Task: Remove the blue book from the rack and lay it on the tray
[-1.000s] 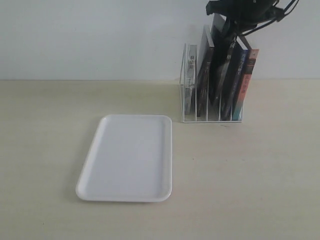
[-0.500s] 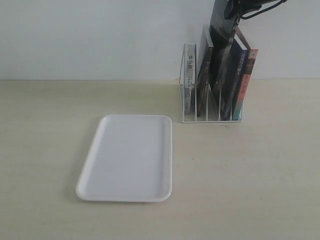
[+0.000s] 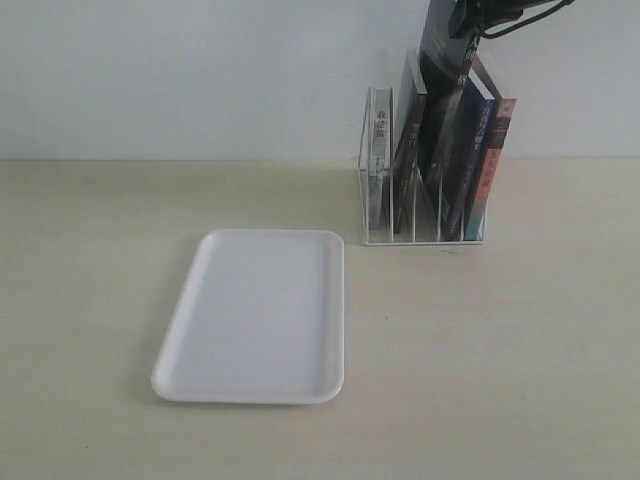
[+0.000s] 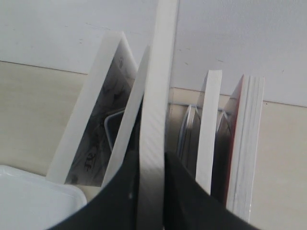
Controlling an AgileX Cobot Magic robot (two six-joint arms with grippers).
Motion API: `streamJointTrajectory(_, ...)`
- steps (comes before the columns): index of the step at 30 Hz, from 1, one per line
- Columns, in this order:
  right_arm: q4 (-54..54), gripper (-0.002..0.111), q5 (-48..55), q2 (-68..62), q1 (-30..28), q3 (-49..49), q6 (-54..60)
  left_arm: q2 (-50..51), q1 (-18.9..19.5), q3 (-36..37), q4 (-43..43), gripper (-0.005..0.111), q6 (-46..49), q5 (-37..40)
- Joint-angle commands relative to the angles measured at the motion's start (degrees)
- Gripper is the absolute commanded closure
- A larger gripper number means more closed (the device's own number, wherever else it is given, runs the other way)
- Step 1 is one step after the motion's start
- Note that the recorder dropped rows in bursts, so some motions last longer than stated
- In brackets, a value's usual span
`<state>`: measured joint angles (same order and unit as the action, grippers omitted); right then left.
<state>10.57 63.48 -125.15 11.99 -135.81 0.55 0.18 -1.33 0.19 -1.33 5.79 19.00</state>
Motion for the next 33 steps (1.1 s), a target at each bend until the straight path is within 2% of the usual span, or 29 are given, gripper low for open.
streamJointTrajectory(1, 0.65, 0.108, -1.17, 1.18, 0.01, -0.78, -0.13, -0.18, 0.11, -0.19, -0.14, 0.102, 0.22, -0.9)
streamJointTrajectory(20, -0.01, 0.108, 0.27, -3.99, 0.01, -0.78, -0.55, -0.18, 0.11, -0.19, -0.14, 0.102, 0.22, -0.9)
streamJointTrajectory(24, -0.82, 0.093, 1.06, -4.62, 0.01, -0.78, -0.55, -0.18, 0.11, -0.19, -0.14, 0.102, 0.22, -0.9)
streamJointTrajectory(28, -0.36, 0.068, 1.06, -4.62, 0.01, -0.78, -0.55, -0.18, 0.11, -0.19, -0.14, 0.102, 0.22, -0.9)
streamJointTrajectory(29, -0.36, 0.065, 1.06, -4.62, 0.01, -0.78, -0.55, -0.18, 0.11, -0.19, -0.14, 0.102, 0.22, -0.9)
streamJointTrajectory(33, -0.36, 0.065, 1.44, -3.39, 0.01, -0.78, -0.55, -0.18, 0.11, -0.19, -0.14, 0.102, 0.22, -0.9)
